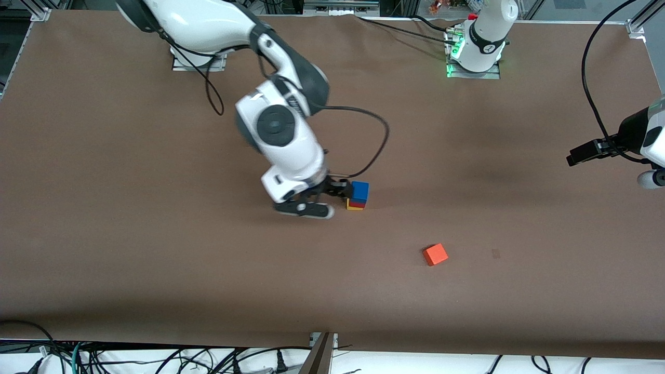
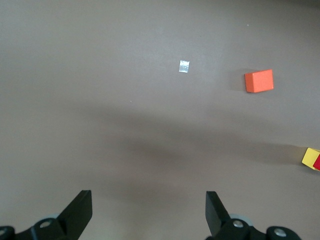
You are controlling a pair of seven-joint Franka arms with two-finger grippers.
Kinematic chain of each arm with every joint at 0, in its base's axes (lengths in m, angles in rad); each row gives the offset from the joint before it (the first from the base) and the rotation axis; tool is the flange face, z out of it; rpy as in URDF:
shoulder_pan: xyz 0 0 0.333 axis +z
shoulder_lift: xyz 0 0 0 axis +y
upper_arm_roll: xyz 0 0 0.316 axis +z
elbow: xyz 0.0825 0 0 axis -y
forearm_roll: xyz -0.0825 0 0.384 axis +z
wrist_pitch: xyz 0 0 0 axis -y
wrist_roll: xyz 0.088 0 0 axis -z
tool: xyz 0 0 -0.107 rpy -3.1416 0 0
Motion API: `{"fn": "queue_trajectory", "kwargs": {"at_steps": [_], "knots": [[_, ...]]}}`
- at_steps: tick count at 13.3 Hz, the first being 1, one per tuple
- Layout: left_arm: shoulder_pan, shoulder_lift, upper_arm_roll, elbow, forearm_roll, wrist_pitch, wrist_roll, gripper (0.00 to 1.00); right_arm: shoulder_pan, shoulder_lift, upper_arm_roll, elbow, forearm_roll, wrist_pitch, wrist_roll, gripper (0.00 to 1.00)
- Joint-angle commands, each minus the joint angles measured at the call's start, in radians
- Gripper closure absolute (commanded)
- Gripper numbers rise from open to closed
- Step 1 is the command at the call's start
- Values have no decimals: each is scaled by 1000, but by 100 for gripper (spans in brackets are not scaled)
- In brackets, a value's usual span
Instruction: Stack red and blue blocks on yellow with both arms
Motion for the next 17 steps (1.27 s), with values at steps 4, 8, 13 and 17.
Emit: {"fn": "queue_trajectory", "kwargs": {"at_steps": [4, 8, 13, 17], "knots": [[1, 10, 1, 27, -12, 4, 16, 0, -130, -167, -24, -65, 18, -324, -105, 0], [4, 10, 1, 27, -15, 3, 16, 0, -130, -405, -117, -311, 32, -339, -286, 0], [6, 10, 1, 27, -15, 3, 15, 0, -194, -680, -199, -611, 33, -323, -503, 0], [4, 11, 1, 27, -17, 3, 15, 0, -310, -789, -194, -723, 18, -328, -669, 0]]}}
